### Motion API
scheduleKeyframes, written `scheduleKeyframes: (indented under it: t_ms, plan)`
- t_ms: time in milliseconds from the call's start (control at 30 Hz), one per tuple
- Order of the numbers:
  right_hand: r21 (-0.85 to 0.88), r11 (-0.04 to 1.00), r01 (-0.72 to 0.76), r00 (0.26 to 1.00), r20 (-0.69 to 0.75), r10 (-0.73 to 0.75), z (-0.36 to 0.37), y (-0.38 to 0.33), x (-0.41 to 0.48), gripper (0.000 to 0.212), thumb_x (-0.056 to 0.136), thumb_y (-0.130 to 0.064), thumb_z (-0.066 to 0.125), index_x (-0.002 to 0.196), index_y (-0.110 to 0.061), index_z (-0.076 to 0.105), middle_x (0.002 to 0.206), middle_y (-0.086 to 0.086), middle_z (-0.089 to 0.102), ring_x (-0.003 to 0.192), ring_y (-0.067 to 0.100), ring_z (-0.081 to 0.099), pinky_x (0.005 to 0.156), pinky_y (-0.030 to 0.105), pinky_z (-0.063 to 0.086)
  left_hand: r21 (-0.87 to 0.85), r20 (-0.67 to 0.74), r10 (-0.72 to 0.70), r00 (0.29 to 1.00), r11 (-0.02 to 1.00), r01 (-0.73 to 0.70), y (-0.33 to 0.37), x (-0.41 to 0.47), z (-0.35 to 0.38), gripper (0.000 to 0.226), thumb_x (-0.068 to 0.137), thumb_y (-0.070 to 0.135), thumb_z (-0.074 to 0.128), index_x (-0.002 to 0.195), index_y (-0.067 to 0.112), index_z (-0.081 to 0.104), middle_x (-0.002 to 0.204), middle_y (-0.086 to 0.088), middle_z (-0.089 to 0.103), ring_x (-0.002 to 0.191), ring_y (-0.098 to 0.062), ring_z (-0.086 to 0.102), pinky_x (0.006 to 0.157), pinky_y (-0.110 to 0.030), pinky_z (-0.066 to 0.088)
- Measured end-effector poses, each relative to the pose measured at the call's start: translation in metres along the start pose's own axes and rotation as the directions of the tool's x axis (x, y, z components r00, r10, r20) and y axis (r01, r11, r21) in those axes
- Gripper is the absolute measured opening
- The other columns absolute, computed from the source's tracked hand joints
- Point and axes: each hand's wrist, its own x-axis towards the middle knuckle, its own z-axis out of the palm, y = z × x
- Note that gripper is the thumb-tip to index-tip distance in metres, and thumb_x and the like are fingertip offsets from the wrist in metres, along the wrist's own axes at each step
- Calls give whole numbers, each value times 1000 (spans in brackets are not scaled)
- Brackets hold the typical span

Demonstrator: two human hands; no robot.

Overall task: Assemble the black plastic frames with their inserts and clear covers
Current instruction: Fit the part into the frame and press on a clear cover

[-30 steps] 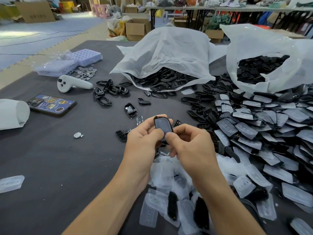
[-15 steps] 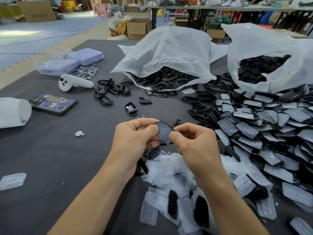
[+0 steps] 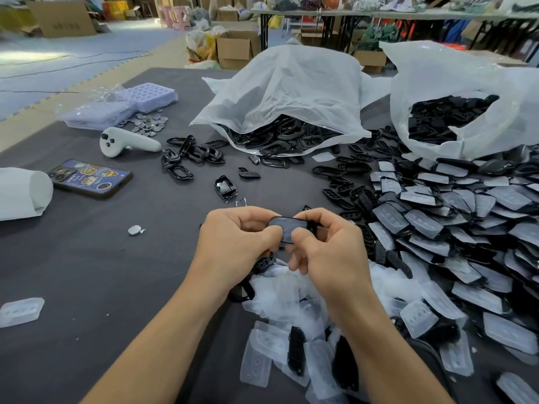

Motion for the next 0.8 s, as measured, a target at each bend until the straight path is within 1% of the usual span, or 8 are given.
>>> scheduleKeyframes:
  t_ms: [67, 167, 267, 400, 467, 633, 700, 800]
  plan:
    - [-25, 1000, -5, 1000, 15, 5, -2, 1, 1, 25, 92, 3, 61, 87, -20, 70, 57, 15, 65, 47, 19, 56, 47, 26, 44, 88, 12, 2, 1000, 996, -3, 0, 0, -1, 20, 73, 14, 78, 81, 32, 83, 69, -1, 78, 56, -9, 67, 63, -26, 53]
    - [-46, 999, 6, 1000, 9, -6, 0, 1, 2, 24, 90, 1, 65, 93, -22, 70, 56, 7, 67, 46, 14, 58, 48, 25, 46, 117, -88, 40, 995, 993, -30, -1, -3, 2, 24, 76, 15, 82, 80, 39, 82, 68, 6, 78, 60, -8, 72, 63, -25, 55]
    - [-63, 998, 28, 999, -14, -29, 1, 2, 1, 32, 87, -3, 70, 101, -30, 62, 59, 0, 69, 46, 9, 60, 47, 17, 47, 126, -141, 84, 986, 990, -67, -2, -5, 5, 26, 78, 16, 84, 81, 41, 80, 68, 12, 77, 65, -4, 75, 65, -27, 58]
    - [-43, 999, -2, 1000, -21, 1, 0, 2, 1, 30, 89, 0, 66, 97, -29, 61, 54, 5, 63, 43, 15, 53, 45, 24, 44, 275, -64, 194, 979, 946, -170, -2, -9, 6, 16, 81, 23, 77, 79, 39, 78, 60, 16, 72, 53, 2, 61, 52, -8, 43]
    - [-5, 1000, -28, 1000, -5, 28, -2, 1, 2, 27, 89, 6, 64, 93, -21, 63, 53, 10, 60, 43, 18, 50, 44, 25, 42, 348, -32, 244, 969, 912, -218, -2, -11, 7, 16, 80, 28, 74, 82, 43, 77, 57, 12, 67, 49, -5, 54, 47, -11, 39]
    - [192, 958, -211, 972, 145, 185, -12, -6, 1, 8, 88, 4, 64, 88, -3, 68, 63, 16, 63, 41, 18, 48, 41, 24, 37, 253, -66, 198, 978, 951, -176, -4, -8, 6, 32, 82, 18, 75, 93, 48, 77, 51, 8, 65, 42, -3, 46, 44, -12, 39]
    - [148, 972, -182, 979, 122, 164, -13, -6, 1, 7, 92, -4, 65, 86, -4, 69, 61, 15, 63, 40, 18, 48, 41, 24, 37, 229, -56, 171, 984, 961, -154, -5, -7, 6, 32, 84, 16, 76, 95, 47, 78, 53, 5, 67, 42, -11, 51, 44, -18, 43]
    - [-56, 997, -49, 998, 24, 50, -9, -2, 3, 35, 94, -17, 69, 60, -24, 66, 51, 5, 56, 39, 10, 40, 42, 20, 34, 146, -28, 114, 993, 983, -109, -7, -7, 6, 32, 85, 12, 77, 93, 43, 81, 61, -1, 73, 49, -17, 61, 51, -27, 53]
